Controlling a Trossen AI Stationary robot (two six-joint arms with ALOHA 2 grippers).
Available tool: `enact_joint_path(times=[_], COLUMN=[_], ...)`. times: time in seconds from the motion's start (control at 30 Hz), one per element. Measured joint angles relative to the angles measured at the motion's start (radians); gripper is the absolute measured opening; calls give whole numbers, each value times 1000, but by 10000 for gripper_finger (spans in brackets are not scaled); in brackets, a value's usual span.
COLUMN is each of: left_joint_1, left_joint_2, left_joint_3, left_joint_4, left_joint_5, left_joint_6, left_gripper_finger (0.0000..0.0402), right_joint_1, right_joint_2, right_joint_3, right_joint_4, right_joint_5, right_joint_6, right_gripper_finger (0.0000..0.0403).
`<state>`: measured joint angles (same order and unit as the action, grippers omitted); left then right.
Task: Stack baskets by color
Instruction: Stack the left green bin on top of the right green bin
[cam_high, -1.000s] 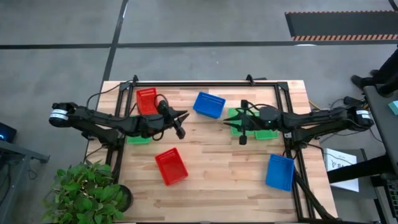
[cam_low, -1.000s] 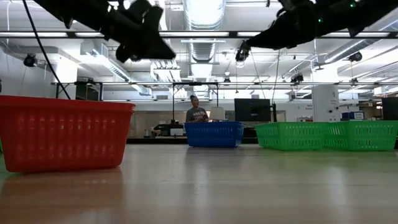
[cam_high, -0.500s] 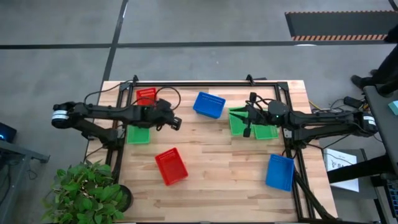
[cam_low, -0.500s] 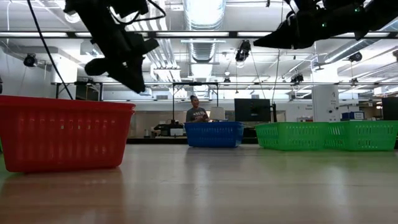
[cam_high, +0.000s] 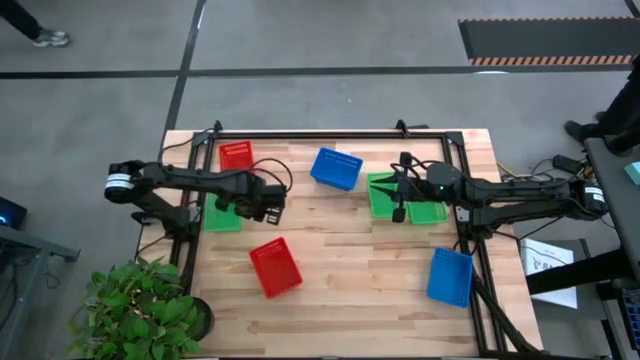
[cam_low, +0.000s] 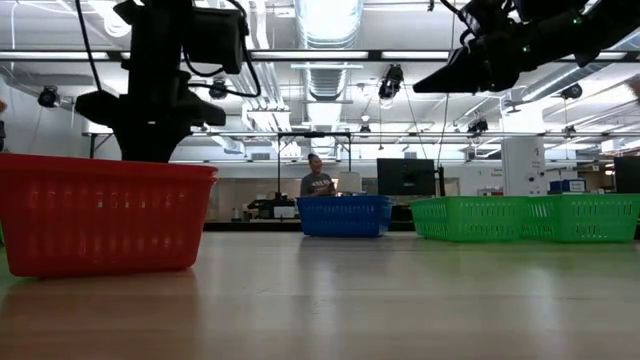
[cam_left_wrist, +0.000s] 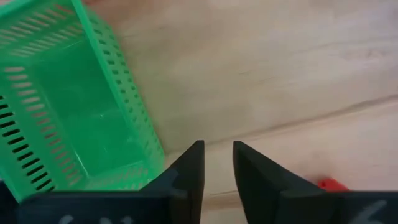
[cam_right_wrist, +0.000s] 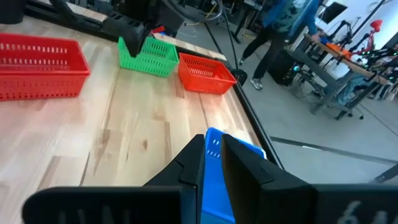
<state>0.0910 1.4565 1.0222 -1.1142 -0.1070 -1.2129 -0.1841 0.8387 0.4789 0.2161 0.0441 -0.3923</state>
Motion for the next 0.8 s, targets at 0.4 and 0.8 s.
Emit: enact_joint_path(times=[0.4,0.8], left_joint_1=[12,20], left_joint_2=[-31,-30], left_joint_3=[-83,-209], left_joint_4=[-85,28], left_joint_5=[-126,-149], left_joint_6=[-14,-13], left_gripper_finger=[156,105], right_joint_1=[0,0], right_joint_2=[0,0], right_joint_3=[0,0], right_joint_4=[-31,-33], right_joint_5=[0,0], right_joint_6=[15,28], right_gripper_finger=[43,43])
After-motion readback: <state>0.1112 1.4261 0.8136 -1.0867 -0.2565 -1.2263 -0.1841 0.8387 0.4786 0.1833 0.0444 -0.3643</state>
